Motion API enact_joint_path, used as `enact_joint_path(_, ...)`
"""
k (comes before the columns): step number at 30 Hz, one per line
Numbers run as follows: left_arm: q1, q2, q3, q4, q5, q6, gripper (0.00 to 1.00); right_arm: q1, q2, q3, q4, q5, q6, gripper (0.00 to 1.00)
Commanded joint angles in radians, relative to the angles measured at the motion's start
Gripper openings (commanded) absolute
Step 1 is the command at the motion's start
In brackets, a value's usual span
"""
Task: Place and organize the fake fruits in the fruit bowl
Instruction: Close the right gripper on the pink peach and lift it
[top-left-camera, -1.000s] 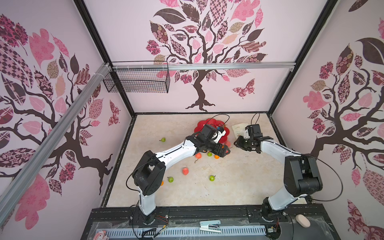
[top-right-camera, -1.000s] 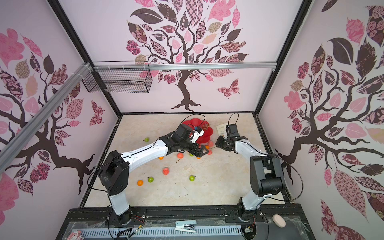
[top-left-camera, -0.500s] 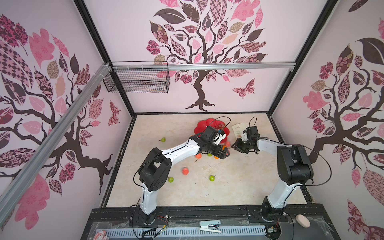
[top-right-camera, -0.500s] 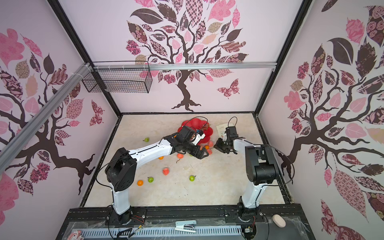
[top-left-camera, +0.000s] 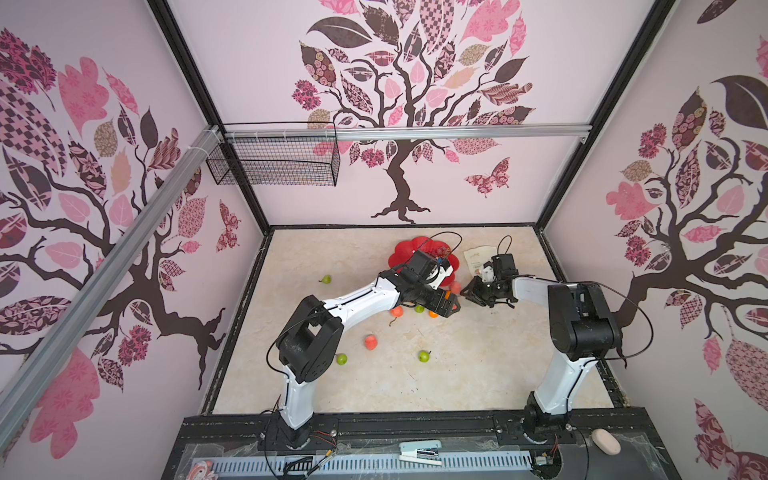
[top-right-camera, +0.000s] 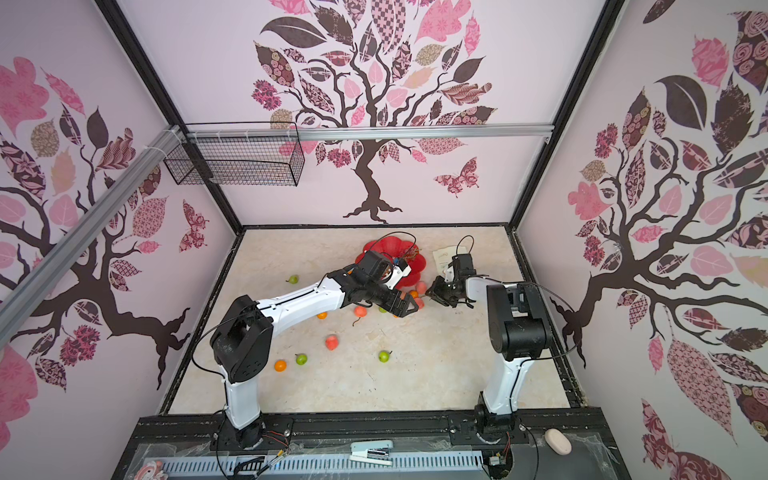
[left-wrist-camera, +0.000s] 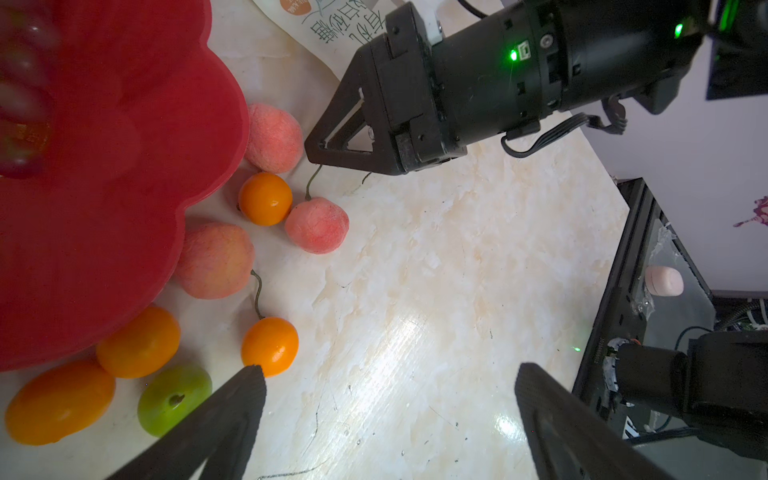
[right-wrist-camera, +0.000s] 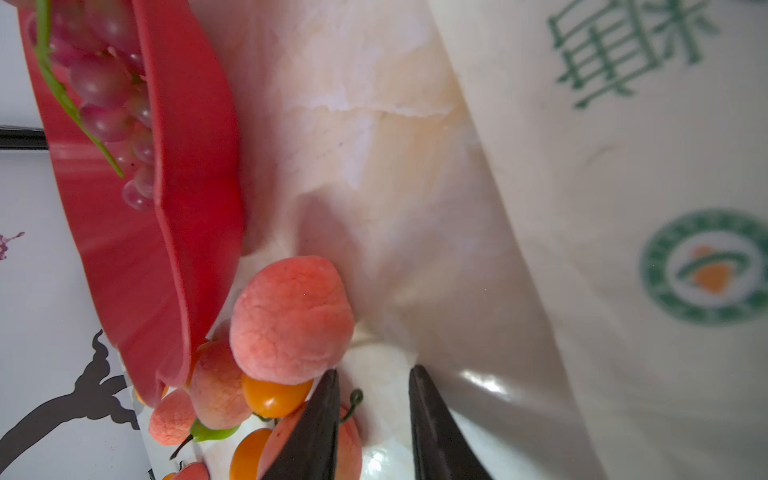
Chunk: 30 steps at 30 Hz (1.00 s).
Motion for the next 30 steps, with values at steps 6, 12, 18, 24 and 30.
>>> enact_joint_path(6,-0.007,0.014,0.045,-0.008,0.006,0.01,0.98,-0.01,0.042,0.015,0.076,-0.1,0.023,0.32)
enact_joint_path(12,-0.009,0.017,0.046,-0.008,0.006,0.008,0.98,-0.01,0.05,-0.009,0.108,-0.147,0.031,0.32)
enact_joint_path(18,-0.012,0.019,0.047,-0.009,0.008,0.008,0.98,-0.009,0.068,-0.013,0.112,-0.158,0.036,0.33)
enact_joint_path(24,-0.014,0.018,0.046,-0.009,0.005,0.009,0.98,-0.01,0.085,-0.007,0.102,-0.159,0.037,0.34)
enact_joint_path(30,-0.014,0.018,0.048,-0.01,0.004,0.01,0.98,-0.009,0.09,-0.011,0.122,-0.177,0.049,0.31)
